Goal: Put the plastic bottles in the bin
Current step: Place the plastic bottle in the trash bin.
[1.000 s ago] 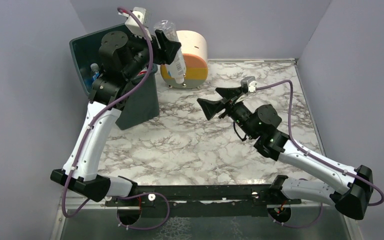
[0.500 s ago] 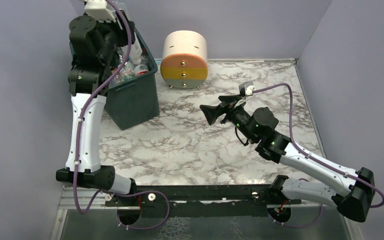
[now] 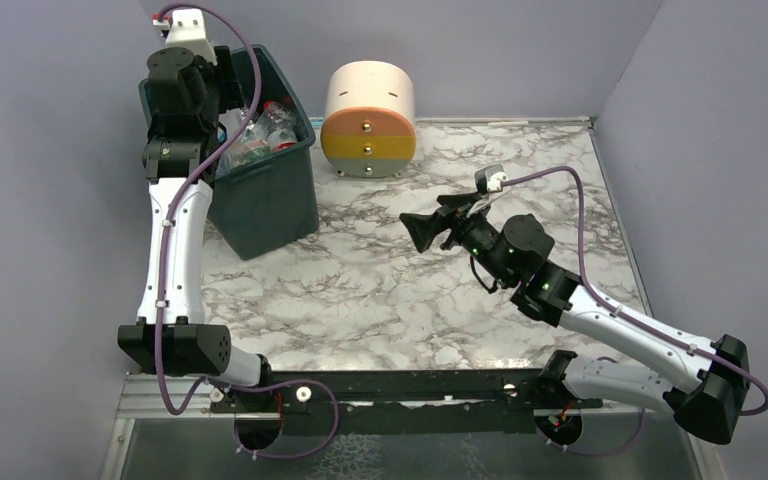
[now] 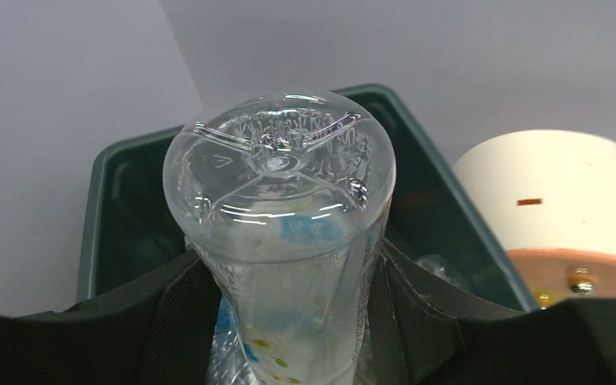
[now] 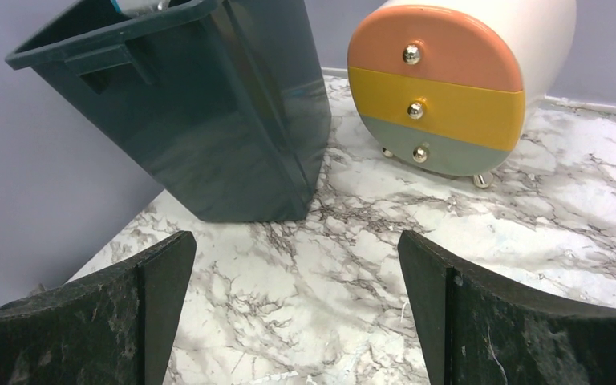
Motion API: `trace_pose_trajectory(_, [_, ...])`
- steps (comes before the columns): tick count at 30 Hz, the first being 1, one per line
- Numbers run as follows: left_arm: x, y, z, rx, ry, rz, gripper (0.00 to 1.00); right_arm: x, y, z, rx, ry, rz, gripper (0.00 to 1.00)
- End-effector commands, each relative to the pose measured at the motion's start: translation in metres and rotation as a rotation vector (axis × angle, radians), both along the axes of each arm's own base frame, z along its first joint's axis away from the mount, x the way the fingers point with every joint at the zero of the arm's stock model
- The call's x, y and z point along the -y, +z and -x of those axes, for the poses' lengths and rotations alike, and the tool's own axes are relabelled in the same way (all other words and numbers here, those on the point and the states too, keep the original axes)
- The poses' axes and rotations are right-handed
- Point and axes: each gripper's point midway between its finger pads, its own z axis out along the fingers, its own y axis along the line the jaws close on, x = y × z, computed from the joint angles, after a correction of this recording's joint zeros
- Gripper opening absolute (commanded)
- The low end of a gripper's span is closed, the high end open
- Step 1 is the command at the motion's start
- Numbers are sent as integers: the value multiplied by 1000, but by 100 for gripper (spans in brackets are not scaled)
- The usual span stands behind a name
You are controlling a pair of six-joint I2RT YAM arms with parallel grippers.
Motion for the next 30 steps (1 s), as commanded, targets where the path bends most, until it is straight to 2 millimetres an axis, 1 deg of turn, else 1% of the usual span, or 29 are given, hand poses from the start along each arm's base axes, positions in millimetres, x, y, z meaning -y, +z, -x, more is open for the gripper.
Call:
trace_pose_trajectory(1, [-29, 7, 2, 66, 110, -1, 50, 3, -4, -1, -19, -23, 3, 100])
trace_pose_trajectory(3, [-35, -1, 0, 66, 131, 19, 58, 3, -6, -1, -23, -23, 4, 100])
trace_pose_trajectory(4, [-37, -5, -1, 61, 142, 33, 70, 2, -7, -1, -24, -24, 6, 99])
trace_pose_trajectory(5, [-39, -9, -2, 53, 144, 42, 74, 3, -8, -2, -26, -25, 7, 100])
trace_pose_trajectory(8, [-37, -19, -5, 30, 128, 52, 85, 5, -11, -2, -31, -36, 14, 100])
trace_pose_trajectory(10, [-36, -20, -4, 27, 122, 59, 91, 6, -14, -2, -35, -41, 15, 99])
trace_pose_trajectory(11, [-35, -18, -3, 32, 119, 63, 98, 7, -15, -2, -38, -45, 18, 99])
trace_pose_trajectory(12, [-34, -17, -2, 36, 116, 65, 99, 7, -16, -2, -42, -46, 18, 100])
trace_pose_trajectory(18, [-20, 2, 10, 57, 49, 101, 99, 8, -22, -4, -63, -58, 25, 99])
trace_pose_trajectory(22, [-3, 10, 22, 61, -33, 138, 99, 15, -25, -6, -72, -94, 37, 99])
trace_pose_trajectory(30, [34, -2, 49, 36, -212, 205, 99, 35, -27, -9, -83, -176, 62, 99])
